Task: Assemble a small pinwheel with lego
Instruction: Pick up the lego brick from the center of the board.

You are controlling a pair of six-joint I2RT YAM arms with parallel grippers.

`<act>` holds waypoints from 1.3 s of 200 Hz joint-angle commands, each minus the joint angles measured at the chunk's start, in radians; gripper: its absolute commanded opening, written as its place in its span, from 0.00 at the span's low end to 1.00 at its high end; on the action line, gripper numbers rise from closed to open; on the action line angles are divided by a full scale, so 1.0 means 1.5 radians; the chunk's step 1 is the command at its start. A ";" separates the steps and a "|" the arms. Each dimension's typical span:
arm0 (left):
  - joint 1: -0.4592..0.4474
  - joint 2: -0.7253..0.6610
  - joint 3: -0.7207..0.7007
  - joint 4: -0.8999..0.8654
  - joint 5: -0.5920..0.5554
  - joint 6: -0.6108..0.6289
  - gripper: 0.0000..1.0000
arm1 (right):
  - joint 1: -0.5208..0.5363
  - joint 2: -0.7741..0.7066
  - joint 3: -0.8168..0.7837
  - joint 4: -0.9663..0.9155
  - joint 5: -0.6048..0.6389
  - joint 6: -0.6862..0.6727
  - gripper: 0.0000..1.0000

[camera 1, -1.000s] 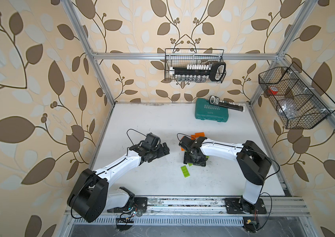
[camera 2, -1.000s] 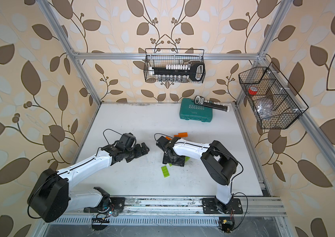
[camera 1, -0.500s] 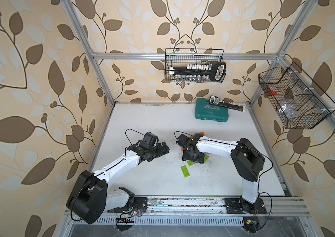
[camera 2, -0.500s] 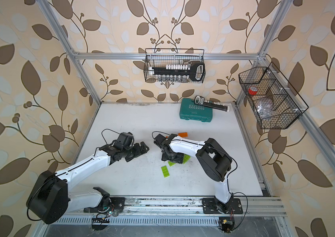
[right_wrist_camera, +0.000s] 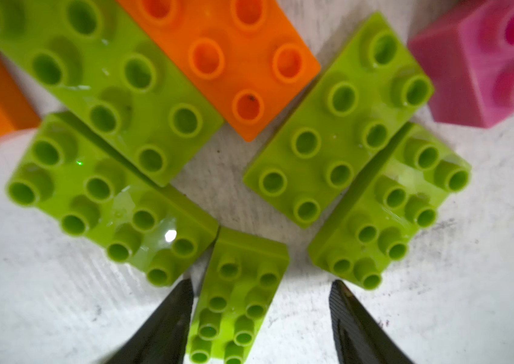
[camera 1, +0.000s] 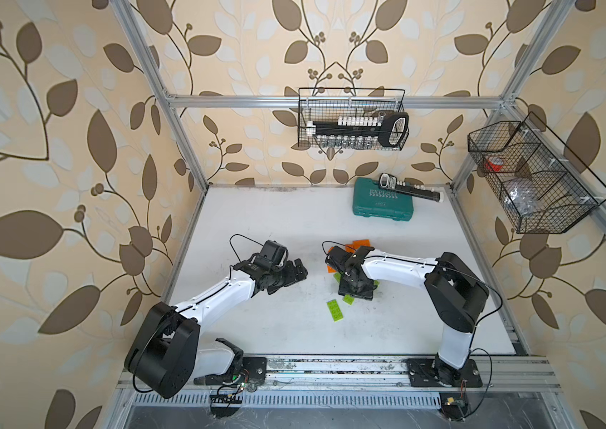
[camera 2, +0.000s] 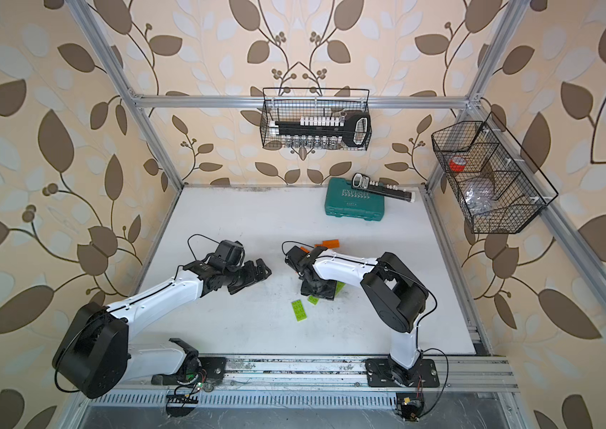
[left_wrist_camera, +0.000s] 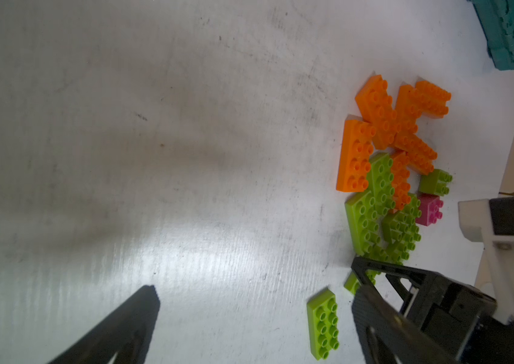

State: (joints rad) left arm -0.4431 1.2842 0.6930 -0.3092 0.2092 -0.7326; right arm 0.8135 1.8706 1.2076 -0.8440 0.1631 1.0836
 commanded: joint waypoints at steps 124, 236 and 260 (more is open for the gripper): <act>-0.162 -0.054 -0.061 -0.050 -0.118 -0.042 0.99 | -0.019 -0.046 -0.090 0.080 -0.084 -0.037 0.33; -0.237 0.057 0.000 -0.001 -0.107 -0.108 0.99 | -0.021 -0.149 -0.083 0.027 -0.048 -0.136 0.28; -0.203 0.036 -0.013 0.031 -0.080 -0.109 0.99 | 0.013 -0.129 -0.019 0.001 -0.031 -0.172 0.28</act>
State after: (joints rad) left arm -0.7879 1.3750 0.6601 -0.3225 0.0471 -0.8726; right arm 0.7860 1.6630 1.0855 -0.7895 0.0731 0.9012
